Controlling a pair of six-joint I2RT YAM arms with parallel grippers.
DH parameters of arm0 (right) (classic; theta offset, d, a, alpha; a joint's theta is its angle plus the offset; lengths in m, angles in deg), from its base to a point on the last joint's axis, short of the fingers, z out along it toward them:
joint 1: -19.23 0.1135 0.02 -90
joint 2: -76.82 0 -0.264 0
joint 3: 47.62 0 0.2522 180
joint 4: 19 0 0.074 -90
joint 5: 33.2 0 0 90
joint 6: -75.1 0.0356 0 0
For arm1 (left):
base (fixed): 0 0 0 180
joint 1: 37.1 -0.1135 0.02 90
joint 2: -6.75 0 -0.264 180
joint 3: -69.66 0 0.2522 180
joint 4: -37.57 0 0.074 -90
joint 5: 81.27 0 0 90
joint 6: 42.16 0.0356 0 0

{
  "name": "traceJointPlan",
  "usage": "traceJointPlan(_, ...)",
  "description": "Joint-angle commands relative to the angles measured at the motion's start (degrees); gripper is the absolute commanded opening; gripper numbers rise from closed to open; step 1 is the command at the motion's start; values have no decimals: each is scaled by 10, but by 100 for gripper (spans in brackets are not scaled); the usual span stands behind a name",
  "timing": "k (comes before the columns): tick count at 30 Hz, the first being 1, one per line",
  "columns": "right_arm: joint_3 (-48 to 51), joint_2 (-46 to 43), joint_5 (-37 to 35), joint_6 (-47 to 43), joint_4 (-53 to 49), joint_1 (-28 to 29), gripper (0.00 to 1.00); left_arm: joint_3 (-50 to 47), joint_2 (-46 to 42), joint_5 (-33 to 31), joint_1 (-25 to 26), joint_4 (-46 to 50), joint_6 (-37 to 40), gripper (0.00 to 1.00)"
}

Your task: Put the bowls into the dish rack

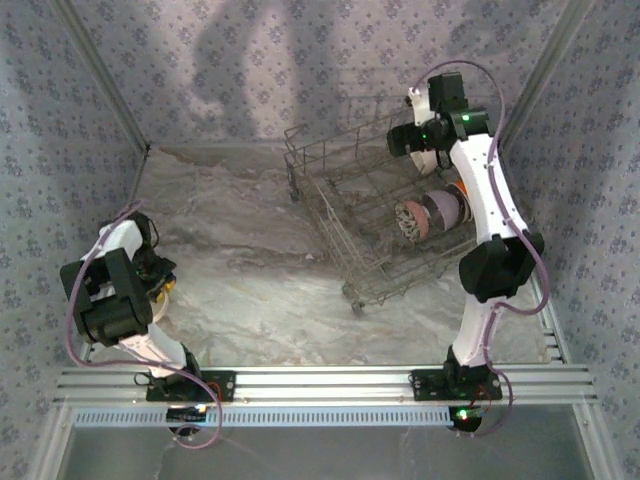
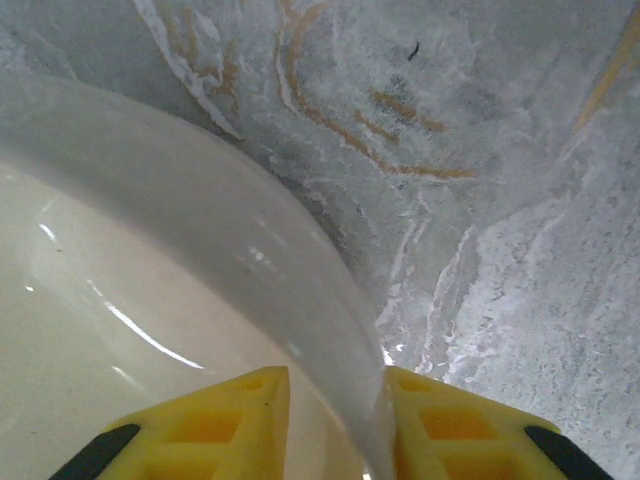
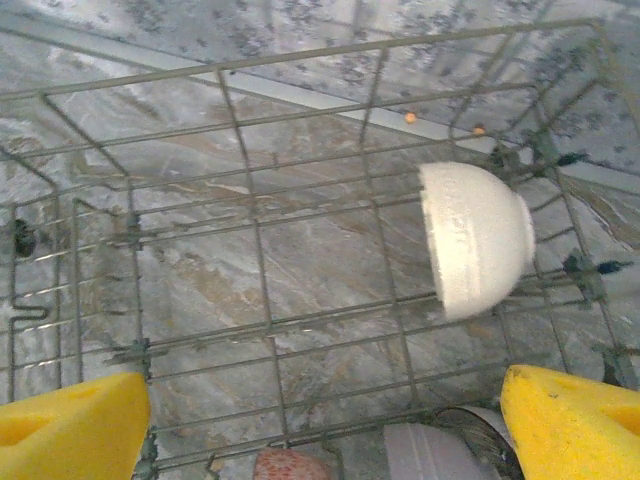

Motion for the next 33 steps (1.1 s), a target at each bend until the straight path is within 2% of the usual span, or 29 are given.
traceJointPlan(1, 1, -21, -18, 41, -3, -19, 93, -9, -15, 10, -3, 4, 4, 24)
traceJointPlan(9, -9, -21, -2, 49, -5, -28, 93, -21, -39, 39, 9, -8, -9, 13)
traceJointPlan(18, -56, -10, -16, 44, -26, -29, 93, -4, -64, 62, 64, -25, -67, 0)
traceJointPlan(28, -95, 3, -19, 31, -35, -4, 92, 96, -133, 90, 147, -95, -225, 0)
traceJointPlan(33, -61, -19, -16, 8, 4, 28, 91, 180, -145, 88, 194, -153, -284, 0)
